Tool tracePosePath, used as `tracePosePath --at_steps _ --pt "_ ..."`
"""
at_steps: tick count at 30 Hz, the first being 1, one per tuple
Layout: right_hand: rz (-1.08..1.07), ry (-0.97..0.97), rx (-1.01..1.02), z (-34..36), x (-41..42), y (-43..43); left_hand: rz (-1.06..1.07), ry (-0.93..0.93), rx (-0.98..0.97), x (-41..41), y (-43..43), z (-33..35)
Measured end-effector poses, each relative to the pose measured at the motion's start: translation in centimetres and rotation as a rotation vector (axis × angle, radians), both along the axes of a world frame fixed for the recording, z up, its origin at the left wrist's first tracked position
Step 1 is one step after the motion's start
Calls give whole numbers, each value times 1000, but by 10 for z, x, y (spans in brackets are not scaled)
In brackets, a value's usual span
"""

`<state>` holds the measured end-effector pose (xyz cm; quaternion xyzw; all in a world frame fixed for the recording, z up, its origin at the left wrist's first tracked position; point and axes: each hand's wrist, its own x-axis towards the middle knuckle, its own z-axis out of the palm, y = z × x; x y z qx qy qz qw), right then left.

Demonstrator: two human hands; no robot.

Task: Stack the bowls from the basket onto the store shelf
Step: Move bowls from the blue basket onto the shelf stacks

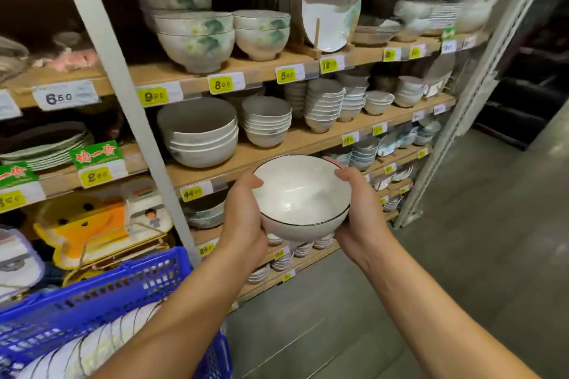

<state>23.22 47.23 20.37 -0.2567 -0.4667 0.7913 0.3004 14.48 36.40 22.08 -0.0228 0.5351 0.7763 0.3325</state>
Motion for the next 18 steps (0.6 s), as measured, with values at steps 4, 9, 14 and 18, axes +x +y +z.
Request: tracePosePath --at_steps 4,9,14,18 --pt "-49 -3 -23 17 4 38 -27 59 -18 1 38 16" --pt "-78 13 -86 32 -21 75 -30 161 -33 -22 74 30" --pt "-16 1 -85 44 -70 110 9 213 16 -64 100 41" --pt "61 14 -69 63 -115 136 30 297 19 -106 117 58"
